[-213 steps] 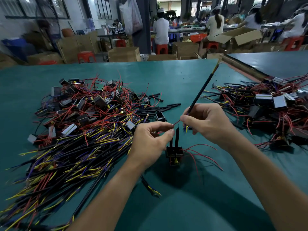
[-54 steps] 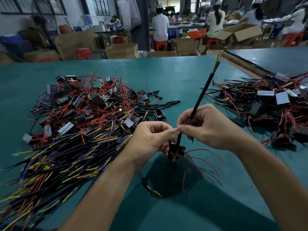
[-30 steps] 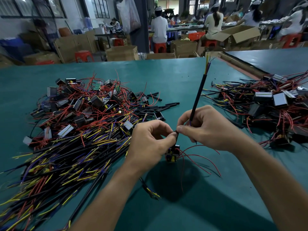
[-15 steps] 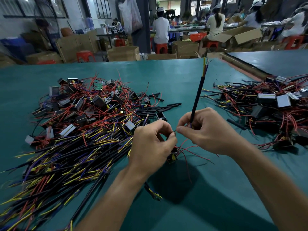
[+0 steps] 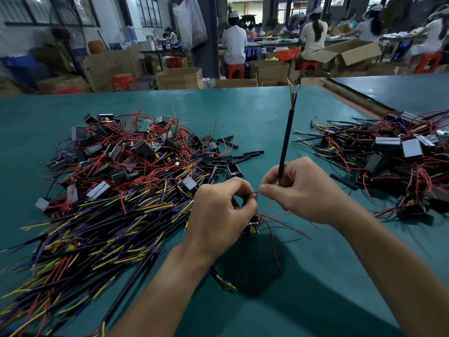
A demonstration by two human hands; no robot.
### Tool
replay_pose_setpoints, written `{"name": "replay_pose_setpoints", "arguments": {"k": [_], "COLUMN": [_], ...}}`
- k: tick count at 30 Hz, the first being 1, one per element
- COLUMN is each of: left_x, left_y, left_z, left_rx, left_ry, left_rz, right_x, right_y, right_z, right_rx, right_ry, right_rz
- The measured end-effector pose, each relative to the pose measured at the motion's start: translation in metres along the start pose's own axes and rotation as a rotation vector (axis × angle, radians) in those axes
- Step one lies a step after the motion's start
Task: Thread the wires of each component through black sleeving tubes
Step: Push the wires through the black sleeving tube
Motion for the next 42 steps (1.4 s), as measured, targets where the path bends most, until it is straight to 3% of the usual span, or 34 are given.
{"name": "replay_pose_setpoints", "arguments": {"k": [10, 15, 20, 28, 42], "left_x": [-0.004, -0.004, -0.003, -0.003, -0.009], "left_y": [0.0, 0.003, 0.001, -0.022, -0.032], "left_z": [0.017, 0.016, -0.013, -0.033, -0.035], "left_rx": [0.195, 0.218, -0.094, -0.69, -0.763], "left_ry": [-0.114, -0.087, 0.156, 0.509, 0.562], "left_rz": [0.0, 0.032, 0.009, -0.235, -0.431], "right_x": [-0.001, -0.001, -0.001, 0.0, -0.002], "right_y": [-0.009, -0.011, -0.013, -0.007, -0.006], "right_z": [0.018, 0.015, 0.002, 0.002, -0.005], "right_rx": [0.296, 0.373, 0.228, 0.156, 0.132], "right_ry": [-0.19, -0.162, -0.022, 0.032, 0.12], "right_rz": [-0.057, -0.065, -0.061, -0.061, -0.104]}}
Point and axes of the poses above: each hand's wrist, its own x-axis towards the middle knuckle, its own y-axis out of the back of the hand, z = x × y, the point moved 9 cm from there along x, towards the middle knuckle, and after that the axes turned 6 degrees about -z, right-handed, at the moved point
